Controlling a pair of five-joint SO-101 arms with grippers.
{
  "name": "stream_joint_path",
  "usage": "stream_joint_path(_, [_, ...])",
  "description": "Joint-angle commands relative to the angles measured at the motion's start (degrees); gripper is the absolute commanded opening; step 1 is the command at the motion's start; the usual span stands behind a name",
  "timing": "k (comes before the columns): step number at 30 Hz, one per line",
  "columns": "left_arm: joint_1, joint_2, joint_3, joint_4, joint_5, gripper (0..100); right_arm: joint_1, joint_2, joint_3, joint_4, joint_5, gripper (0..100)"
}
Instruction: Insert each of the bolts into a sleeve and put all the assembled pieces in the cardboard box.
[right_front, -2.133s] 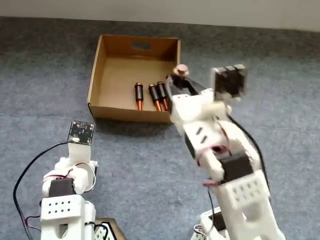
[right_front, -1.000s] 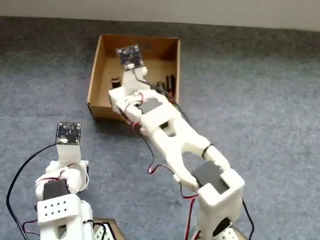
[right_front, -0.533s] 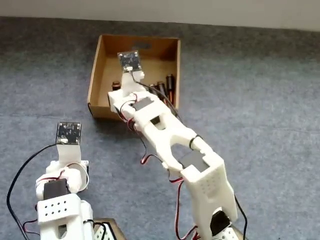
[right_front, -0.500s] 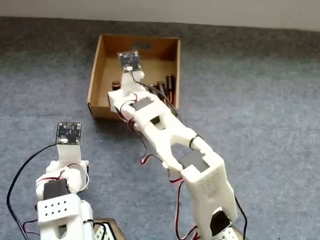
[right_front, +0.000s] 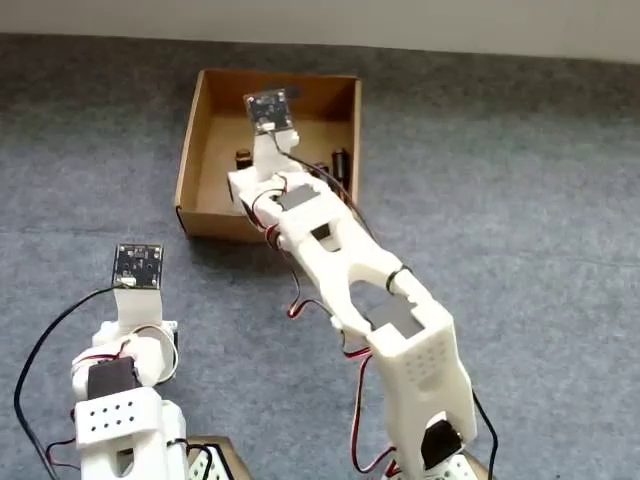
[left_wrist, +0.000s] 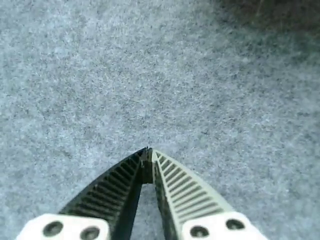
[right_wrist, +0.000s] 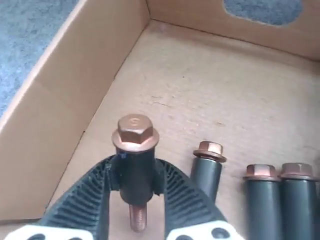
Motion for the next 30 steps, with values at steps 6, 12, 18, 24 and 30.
stream_joint_path(6, [-0.6,-0.6,-0.5,-1.1,-0.3,1,1.7,4.0,-3.6,-1.0,-3.3,0.6])
stream_joint_path(12, [-0.6,-0.6,-0.5,-1.1,-0.3,1,1.9,4.7,-3.6,-1.0,-3.2,0.6])
stream_joint_path(18, [-0.6,-0.6,-0.5,-1.1,-0.3,1,4.3,5.1,-4.2,-1.0,-3.3,0.6])
stream_joint_path(24, [-0.6,-0.6,-0.5,-1.1,-0.3,1,3.7,5.1,-4.4,-0.9,-3.3,0.6])
stream_joint_path(30, [-0.6,-0.6,-0.5,-1.1,-0.3,1,1.8,5.1,-4.5,-1.0,-3.3,0.6])
